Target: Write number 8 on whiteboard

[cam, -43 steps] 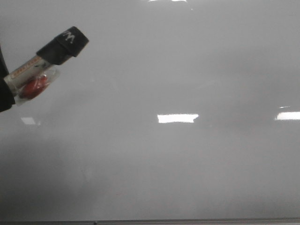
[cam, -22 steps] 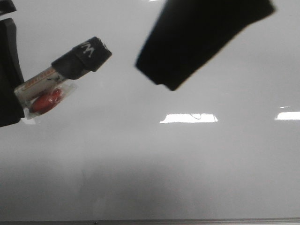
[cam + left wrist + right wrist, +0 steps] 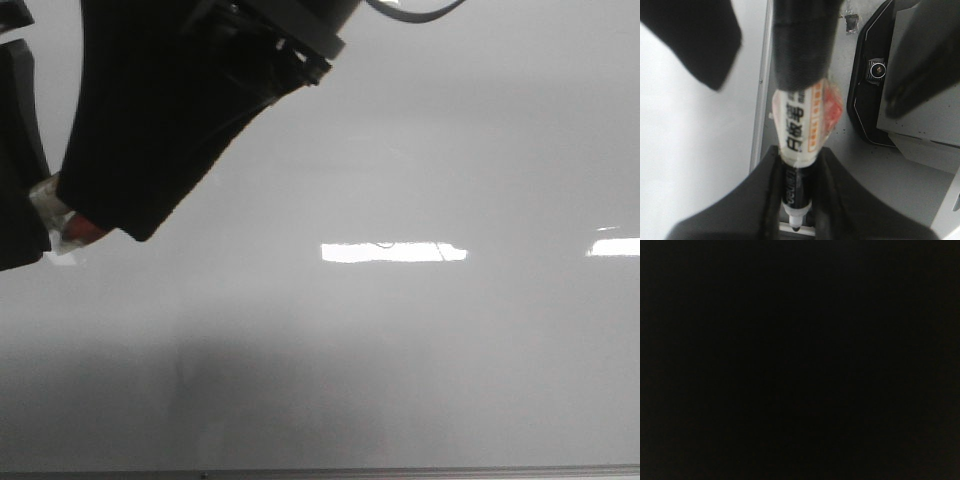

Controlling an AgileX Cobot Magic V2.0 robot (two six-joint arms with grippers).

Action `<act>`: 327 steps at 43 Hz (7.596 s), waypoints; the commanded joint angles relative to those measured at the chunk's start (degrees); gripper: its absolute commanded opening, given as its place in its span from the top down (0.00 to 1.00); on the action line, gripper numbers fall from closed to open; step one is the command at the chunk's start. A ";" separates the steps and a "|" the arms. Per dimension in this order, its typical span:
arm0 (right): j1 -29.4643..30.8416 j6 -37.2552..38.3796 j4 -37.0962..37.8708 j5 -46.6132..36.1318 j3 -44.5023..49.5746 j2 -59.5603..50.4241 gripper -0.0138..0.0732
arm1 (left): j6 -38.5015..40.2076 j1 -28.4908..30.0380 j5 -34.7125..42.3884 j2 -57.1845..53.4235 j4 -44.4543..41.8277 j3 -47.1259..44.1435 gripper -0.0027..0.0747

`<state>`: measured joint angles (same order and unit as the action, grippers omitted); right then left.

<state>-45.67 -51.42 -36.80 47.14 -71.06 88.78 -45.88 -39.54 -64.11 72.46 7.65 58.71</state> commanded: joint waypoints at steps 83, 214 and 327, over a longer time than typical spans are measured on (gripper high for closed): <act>18.64 -1.70 -18.91 -26.45 10.26 -8.05 0.91 | 30.66 1.48 36.92 -60.23 6.01 -35.35 0.99; 4.76 -8.06 13.66 -3.74 -0.60 -11.69 0.91 | 9.52 0.85 30.87 -27.53 3.52 -17.76 0.34; 31.90 31.97 14.10 -25.59 44.79 -56.78 0.92 | 33.62 38.67 73.23 -8.38 15.14 -33.17 0.99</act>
<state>-14.28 -19.54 -21.68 25.98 -24.74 32.03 -12.70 -1.08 3.97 61.58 22.66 22.73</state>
